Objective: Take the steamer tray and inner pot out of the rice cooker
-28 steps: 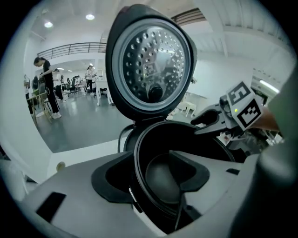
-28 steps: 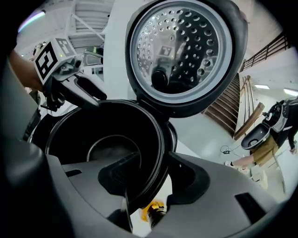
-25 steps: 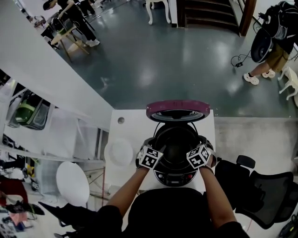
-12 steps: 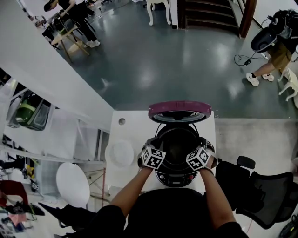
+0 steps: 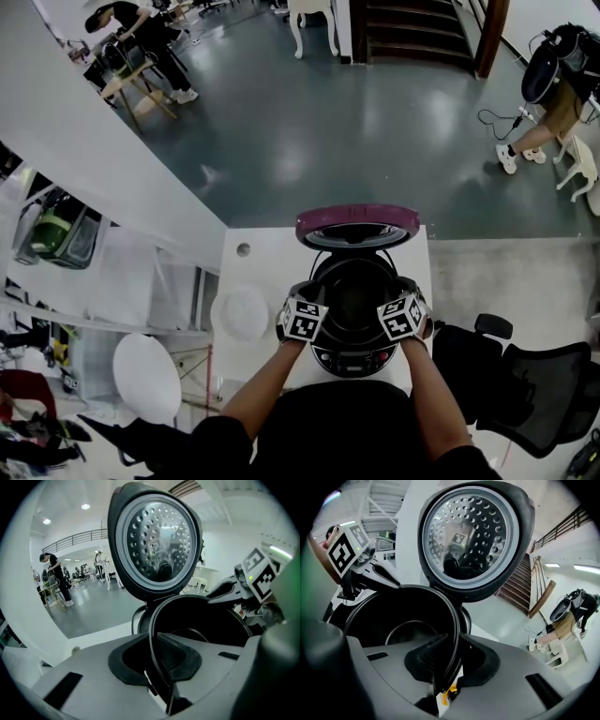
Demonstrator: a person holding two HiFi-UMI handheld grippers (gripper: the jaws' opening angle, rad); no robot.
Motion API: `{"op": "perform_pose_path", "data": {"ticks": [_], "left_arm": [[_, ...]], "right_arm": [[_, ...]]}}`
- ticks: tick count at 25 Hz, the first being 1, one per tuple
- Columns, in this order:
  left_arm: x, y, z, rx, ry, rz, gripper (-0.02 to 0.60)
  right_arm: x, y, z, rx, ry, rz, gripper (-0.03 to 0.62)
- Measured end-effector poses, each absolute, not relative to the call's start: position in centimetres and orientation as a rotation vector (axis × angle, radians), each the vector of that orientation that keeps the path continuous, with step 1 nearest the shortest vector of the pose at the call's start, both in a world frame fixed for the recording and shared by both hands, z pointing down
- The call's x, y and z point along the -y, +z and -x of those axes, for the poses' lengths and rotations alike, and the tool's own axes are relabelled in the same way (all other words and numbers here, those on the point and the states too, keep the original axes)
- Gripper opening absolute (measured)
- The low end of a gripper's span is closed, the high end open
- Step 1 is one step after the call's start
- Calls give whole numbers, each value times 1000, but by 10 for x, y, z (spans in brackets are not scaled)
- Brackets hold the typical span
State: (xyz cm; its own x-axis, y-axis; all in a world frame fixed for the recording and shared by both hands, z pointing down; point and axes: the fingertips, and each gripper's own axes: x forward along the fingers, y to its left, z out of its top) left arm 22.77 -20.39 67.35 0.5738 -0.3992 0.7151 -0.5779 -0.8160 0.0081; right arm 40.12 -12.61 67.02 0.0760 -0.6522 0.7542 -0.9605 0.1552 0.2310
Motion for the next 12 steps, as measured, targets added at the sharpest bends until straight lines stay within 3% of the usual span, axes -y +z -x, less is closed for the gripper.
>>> {"op": "perform_pose_path", "data": {"ticks": [12], "left_arm": [[203,655,-223,869,957,-2542,37]], "right_arm": [[126,656,-406,1770,733,-1764,34]]}}
